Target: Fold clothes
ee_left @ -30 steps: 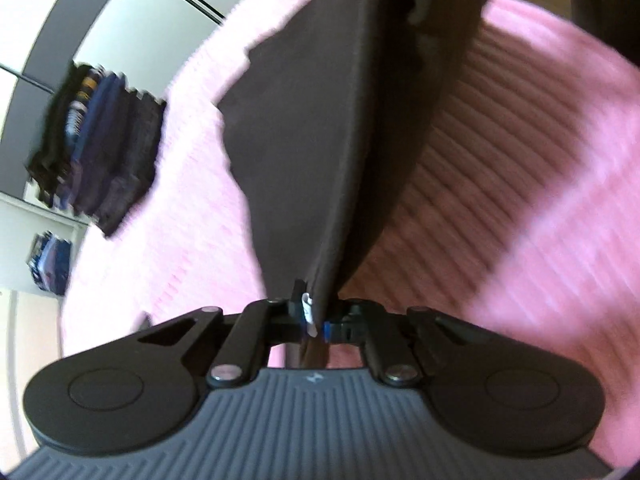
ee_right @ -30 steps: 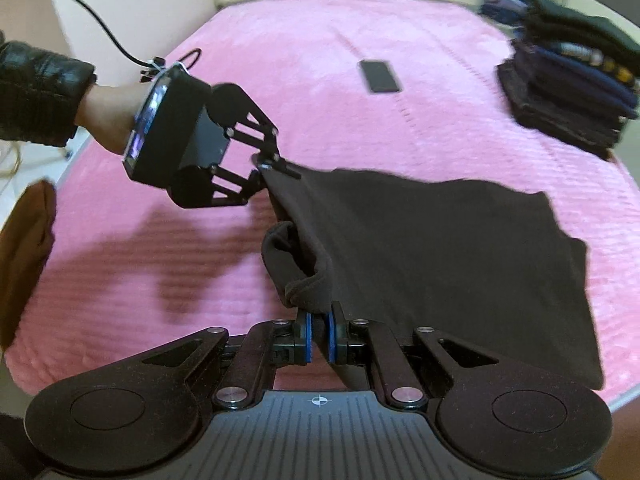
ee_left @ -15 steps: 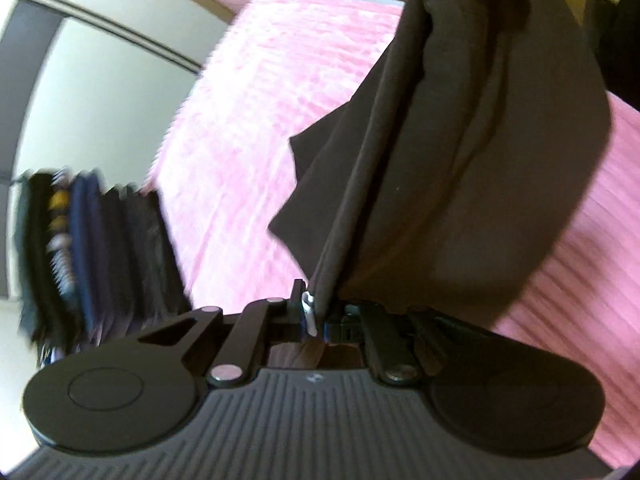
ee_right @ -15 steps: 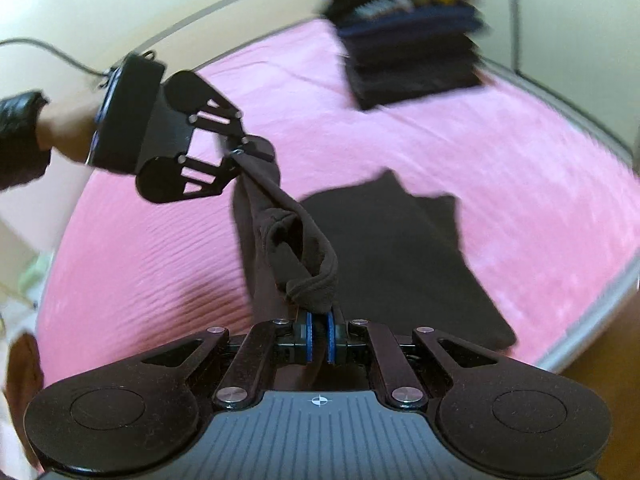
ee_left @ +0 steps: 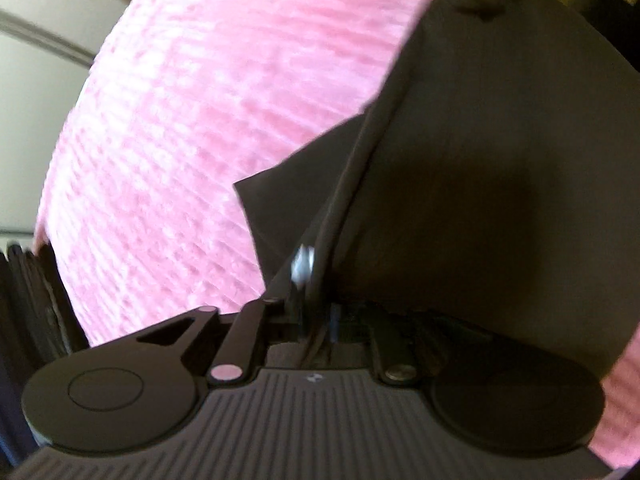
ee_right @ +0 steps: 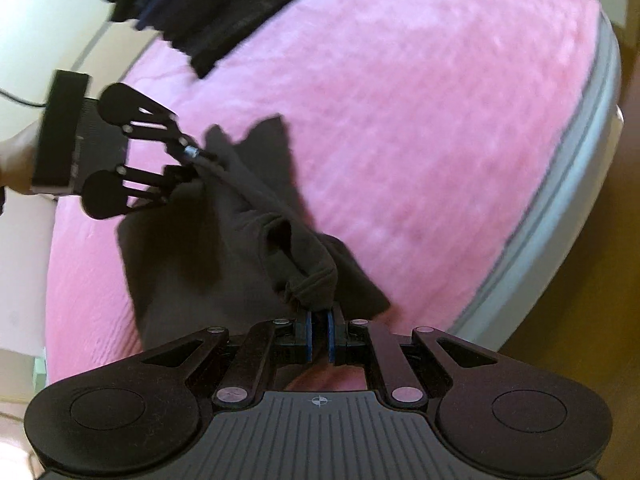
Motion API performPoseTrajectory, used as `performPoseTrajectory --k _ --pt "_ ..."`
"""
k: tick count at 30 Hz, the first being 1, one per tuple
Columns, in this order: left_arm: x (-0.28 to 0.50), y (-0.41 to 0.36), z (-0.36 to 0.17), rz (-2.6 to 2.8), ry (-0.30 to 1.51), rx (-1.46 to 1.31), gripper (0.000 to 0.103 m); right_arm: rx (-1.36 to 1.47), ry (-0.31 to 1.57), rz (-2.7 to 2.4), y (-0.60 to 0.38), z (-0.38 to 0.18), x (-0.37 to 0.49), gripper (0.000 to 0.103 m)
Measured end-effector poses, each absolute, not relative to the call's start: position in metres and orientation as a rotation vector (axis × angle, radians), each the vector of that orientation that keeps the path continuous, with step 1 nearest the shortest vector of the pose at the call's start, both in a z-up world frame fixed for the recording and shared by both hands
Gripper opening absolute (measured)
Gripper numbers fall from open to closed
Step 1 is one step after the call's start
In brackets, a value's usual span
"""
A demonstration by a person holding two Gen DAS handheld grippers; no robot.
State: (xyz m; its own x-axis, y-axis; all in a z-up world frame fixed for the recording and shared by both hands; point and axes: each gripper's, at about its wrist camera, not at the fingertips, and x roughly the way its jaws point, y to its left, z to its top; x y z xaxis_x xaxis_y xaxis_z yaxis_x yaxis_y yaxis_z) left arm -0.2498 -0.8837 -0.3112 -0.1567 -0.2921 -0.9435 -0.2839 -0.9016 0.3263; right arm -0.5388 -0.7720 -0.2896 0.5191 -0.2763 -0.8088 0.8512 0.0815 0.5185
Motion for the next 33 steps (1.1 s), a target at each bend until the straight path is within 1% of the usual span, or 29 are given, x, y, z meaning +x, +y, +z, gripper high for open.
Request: performPoseTrajectory --k 2,3,5,7,8,9,10,11,15,17,19,20,21,23,24,27,29,33 --pt "-0.247 -0.896 -0.306 -2.280 -0.593 1.985 0.036 1.235 0.575 -0.929 -0.770 -0.293 -0.544 0.006" --pt "-0.243 -0.903 -0.302 -2.271 -0.542 1.956 0.037 1.233 0.570 -0.932 -0.769 -0.290 -0.545 0.006" --pt "-0.237 -0.918 -0.293 -2.252 -0.442 1.898 0.037 1.219 0.566 -0.940 -0.766 -0.284 -0.546 0.006" --pt "-0.227 -0.934 -0.283 -2.218 -0.321 1.819 0.037 1.173 0.587 -0.963 -0.761 -0.274 -0.544 0.009" --pt "-0.220 -0.942 -0.276 -2.193 -0.252 1.768 0.037 1.162 0.595 -0.984 -0.758 -0.270 -0.543 0.027" --pt "-0.212 -0.948 -0.271 -2.166 -0.179 1.720 0.037 1.159 0.594 -1.004 -0.756 -0.267 -0.543 0.050" --pt "-0.205 -0.954 -0.266 -2.137 -0.108 1.672 0.036 1.167 0.582 -1.024 -0.753 -0.264 -0.545 0.061" --pt "-0.200 -0.957 -0.265 -2.132 -0.030 1.635 0.036 1.176 0.570 -1.043 -0.751 -0.262 -0.547 0.066" --pt "-0.184 -0.965 -0.264 -2.116 0.251 1.495 0.036 1.233 0.517 -1.019 -0.747 -0.261 -0.547 0.066" --pt "-0.191 -0.961 -0.276 -2.130 0.308 1.491 0.036 1.234 0.524 -1.000 -0.748 -0.265 -0.542 0.066" --pt "-0.201 -0.959 -0.292 -2.151 0.316 1.514 0.036 1.244 0.517 -1.003 -0.753 -0.273 -0.539 0.065" --pt "-0.204 -0.957 -0.298 -2.156 0.325 1.530 0.035 1.258 0.507 -1.012 -0.755 -0.279 -0.537 0.062" --pt "-0.207 -0.957 -0.304 -2.155 0.322 1.539 0.034 1.272 0.497 -1.020 -0.759 -0.284 -0.537 0.043" --pt "-0.212 -0.957 -0.315 -2.152 0.316 1.550 0.034 1.314 0.492 -1.041 -0.765 -0.294 -0.537 0.017" --pt "-0.214 -0.958 -0.318 -2.156 0.316 1.553 0.035 1.332 0.485 -1.051 -0.767 -0.297 -0.539 0.008" --pt "-0.220 -0.963 -0.321 -2.150 0.311 1.546 0.036 1.335 0.445 -1.074 -0.767 -0.288 -0.550 0.005" --pt "-0.219 -0.961 -0.318 -2.147 0.287 1.547 0.037 1.313 0.470 -1.075 -0.763 -0.284 -0.553 0.005" --pt "-0.215 -0.963 -0.316 -2.126 0.323 1.524 0.038 1.352 0.507 -1.110 -0.762 -0.297 -0.559 0.007"
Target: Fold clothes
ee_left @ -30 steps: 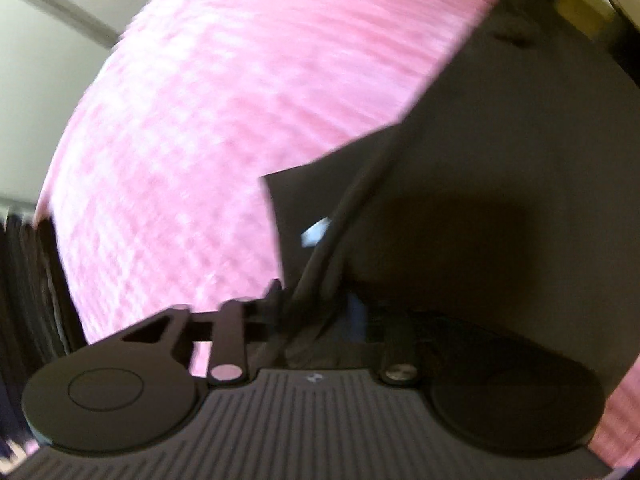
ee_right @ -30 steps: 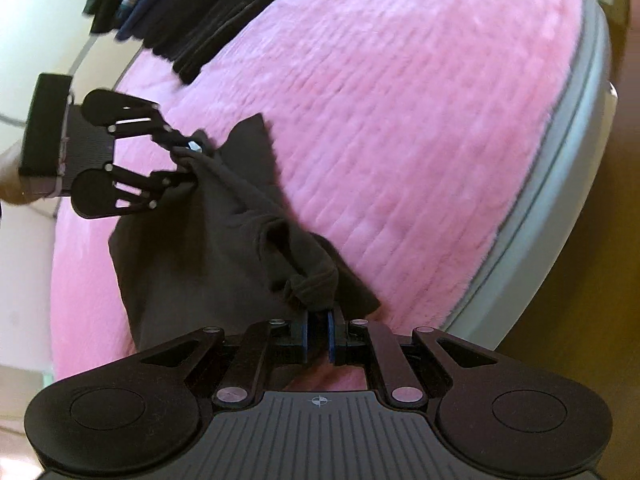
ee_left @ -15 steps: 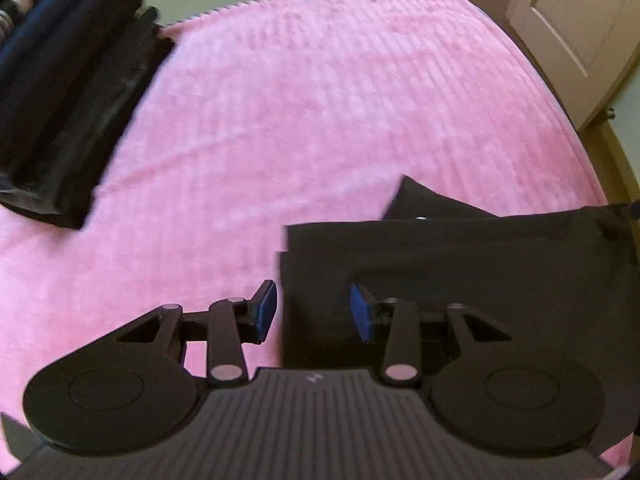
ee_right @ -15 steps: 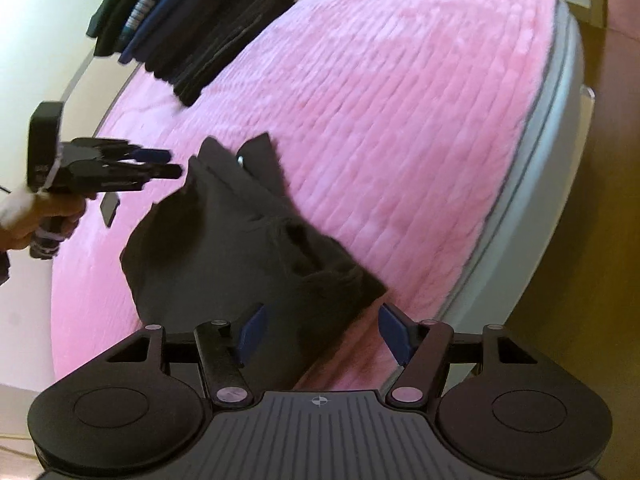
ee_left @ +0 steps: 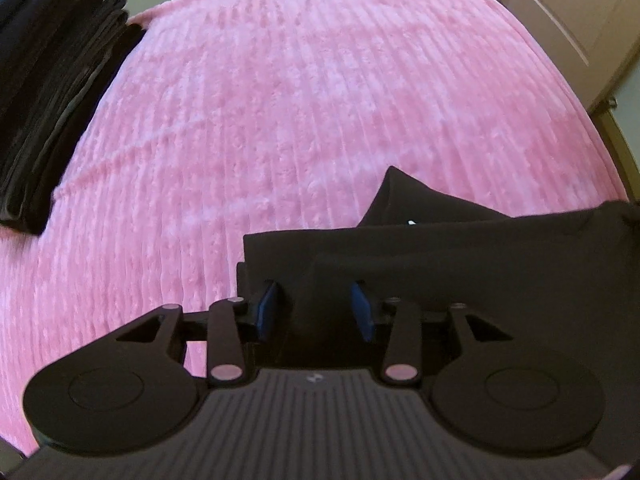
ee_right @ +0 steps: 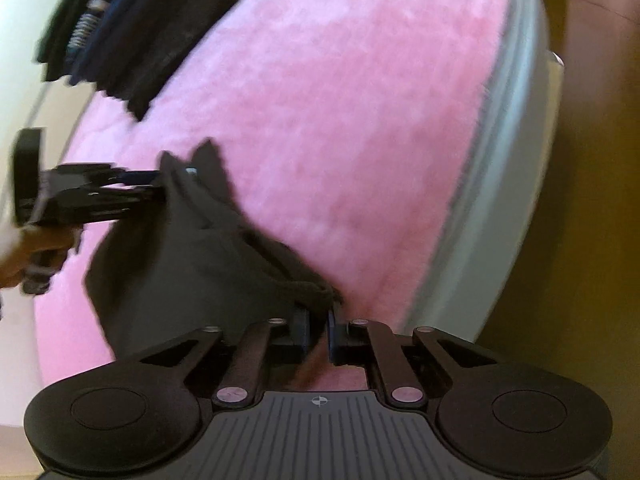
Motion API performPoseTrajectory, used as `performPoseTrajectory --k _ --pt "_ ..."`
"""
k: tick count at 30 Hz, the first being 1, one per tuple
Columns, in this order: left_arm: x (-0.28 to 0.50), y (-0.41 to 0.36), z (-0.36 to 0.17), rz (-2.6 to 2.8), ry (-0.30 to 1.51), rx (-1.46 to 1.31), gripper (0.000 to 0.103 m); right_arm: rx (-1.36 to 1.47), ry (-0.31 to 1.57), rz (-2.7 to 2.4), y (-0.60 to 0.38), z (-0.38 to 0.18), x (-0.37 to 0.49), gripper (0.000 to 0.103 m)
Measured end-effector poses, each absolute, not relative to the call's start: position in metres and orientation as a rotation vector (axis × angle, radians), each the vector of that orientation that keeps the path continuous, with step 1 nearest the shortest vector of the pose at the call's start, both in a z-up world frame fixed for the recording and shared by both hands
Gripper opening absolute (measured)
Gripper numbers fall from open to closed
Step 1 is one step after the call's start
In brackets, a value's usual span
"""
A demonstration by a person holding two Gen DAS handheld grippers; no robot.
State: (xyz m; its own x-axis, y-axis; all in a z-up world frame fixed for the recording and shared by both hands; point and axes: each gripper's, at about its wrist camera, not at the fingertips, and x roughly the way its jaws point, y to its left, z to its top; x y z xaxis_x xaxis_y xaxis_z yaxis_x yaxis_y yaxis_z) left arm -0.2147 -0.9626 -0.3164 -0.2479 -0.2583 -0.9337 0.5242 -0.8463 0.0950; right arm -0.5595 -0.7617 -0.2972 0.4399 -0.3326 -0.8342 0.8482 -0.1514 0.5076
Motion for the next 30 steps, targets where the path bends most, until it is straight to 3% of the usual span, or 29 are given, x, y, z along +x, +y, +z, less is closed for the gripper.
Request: performPoseTrajectory --k 4,8,12,19,30 --pt "-0.205 -0.958 -0.302 -2.096 0.305 1.492 0.037 1.269 0.542 -1.140 -0.761 -0.277 -0.557 0.026" --pt "-0.186 -0.946 -0.282 -2.075 0.316 1.434 0.034 1.018 0.603 -1.133 -0.753 -0.240 -0.534 0.026" --pt "-0.177 -0.926 -0.283 -2.099 0.383 1.426 0.034 0.946 0.631 -0.913 -0.763 -0.238 -0.496 0.026" --pt "-0.185 -0.926 -0.318 -2.100 0.430 1.447 0.041 1.056 0.629 -0.985 -0.800 -0.302 -0.509 0.025" --pt "-0.168 -0.950 -0.309 -1.959 0.401 1.442 0.039 1.045 0.728 -1.009 -0.796 -0.285 -0.535 0.026"
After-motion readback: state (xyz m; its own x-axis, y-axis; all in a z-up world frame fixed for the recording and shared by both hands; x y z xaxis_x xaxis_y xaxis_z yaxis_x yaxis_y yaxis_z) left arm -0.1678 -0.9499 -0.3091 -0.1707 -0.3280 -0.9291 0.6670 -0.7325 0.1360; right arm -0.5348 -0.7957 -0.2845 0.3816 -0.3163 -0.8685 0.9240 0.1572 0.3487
